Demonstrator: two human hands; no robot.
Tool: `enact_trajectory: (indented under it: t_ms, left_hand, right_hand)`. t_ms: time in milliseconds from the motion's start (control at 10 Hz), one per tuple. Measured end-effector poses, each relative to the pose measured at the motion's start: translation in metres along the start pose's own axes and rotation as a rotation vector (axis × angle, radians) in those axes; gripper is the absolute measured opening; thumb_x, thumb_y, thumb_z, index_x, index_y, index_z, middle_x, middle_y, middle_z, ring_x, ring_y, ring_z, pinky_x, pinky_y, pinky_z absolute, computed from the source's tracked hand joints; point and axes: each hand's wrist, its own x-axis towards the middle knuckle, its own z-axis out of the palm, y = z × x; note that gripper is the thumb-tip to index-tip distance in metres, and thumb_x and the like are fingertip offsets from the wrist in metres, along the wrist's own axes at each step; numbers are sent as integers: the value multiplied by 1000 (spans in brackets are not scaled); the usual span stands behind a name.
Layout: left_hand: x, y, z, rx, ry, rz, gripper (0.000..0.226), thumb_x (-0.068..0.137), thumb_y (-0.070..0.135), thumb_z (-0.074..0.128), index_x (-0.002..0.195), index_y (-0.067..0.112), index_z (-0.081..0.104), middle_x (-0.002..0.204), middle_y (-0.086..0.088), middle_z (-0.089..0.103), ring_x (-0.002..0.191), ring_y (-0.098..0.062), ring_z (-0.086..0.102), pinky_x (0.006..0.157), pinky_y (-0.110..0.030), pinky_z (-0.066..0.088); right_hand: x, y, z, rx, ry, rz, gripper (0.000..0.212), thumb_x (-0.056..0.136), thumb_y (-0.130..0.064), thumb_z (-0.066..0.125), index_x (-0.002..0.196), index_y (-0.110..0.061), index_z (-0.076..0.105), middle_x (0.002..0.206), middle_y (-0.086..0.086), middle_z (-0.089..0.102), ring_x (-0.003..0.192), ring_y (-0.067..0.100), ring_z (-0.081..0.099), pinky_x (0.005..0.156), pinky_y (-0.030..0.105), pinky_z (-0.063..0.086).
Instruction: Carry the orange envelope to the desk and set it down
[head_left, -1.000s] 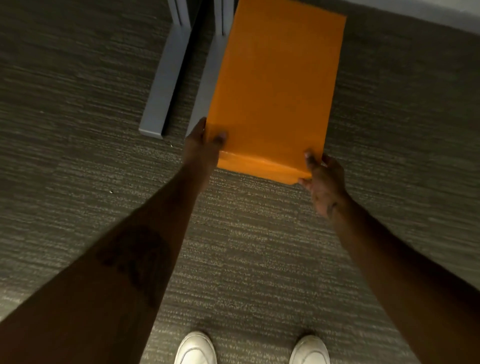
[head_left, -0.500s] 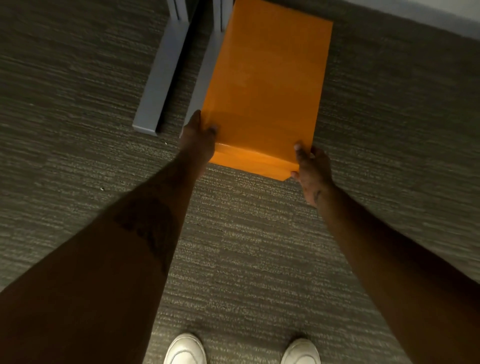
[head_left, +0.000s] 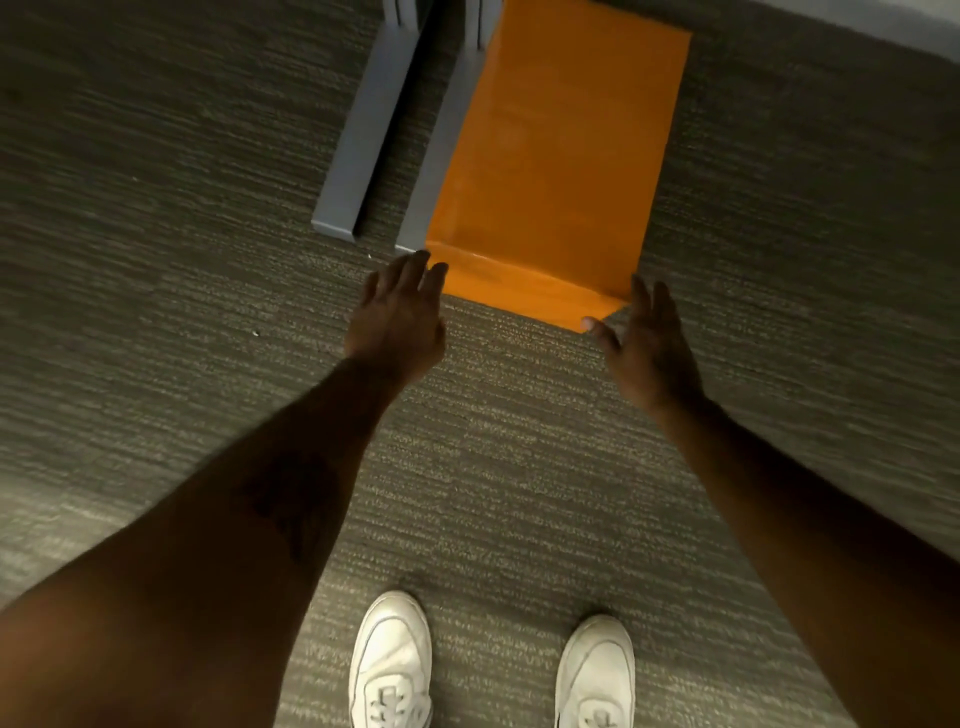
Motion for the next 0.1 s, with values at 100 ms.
enact_trajectory:
  t_ms: [100]
  left_hand:
    - [-7, 14, -19, 77, -10, 16, 73, 96, 34, 53, 156, 11, 17, 166, -17, 13, 153, -35, 10, 121, -56, 10]
  right_hand:
    - [-17, -11, -11, -115, -53, -66, 90, 87, -74, 22, 156, -20, 3, 163, 22, 4, 149, 40, 10, 113, 56, 28]
